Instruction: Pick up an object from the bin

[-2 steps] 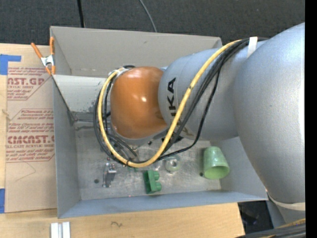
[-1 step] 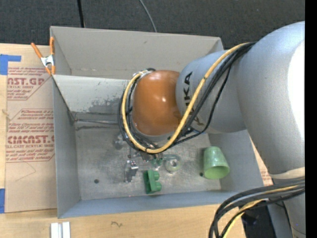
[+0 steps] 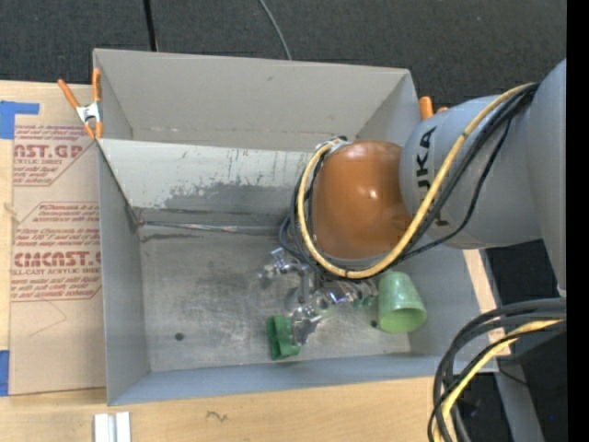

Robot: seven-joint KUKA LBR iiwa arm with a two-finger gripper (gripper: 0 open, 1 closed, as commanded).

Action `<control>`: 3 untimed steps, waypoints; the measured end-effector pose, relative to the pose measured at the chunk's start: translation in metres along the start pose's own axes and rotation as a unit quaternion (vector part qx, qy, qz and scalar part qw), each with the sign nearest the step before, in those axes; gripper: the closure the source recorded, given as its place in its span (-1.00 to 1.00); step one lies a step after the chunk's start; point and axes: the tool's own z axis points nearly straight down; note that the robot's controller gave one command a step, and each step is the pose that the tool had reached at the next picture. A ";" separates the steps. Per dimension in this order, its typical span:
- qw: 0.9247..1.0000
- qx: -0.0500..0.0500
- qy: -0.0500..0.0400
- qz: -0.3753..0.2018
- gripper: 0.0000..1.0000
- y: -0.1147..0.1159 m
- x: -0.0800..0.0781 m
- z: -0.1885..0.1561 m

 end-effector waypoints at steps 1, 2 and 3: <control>0.990 0.000 0.007 -0.144 -1.00 0.017 -0.013 0.037; 0.980 0.001 -0.004 -0.200 -1.00 -0.016 -0.014 -0.018; 0.964 -0.003 0.001 -0.267 -1.00 -0.011 0.025 0.043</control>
Offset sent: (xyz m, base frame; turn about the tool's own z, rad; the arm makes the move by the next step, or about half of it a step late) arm 0.0052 0.0207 -0.0441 -0.2882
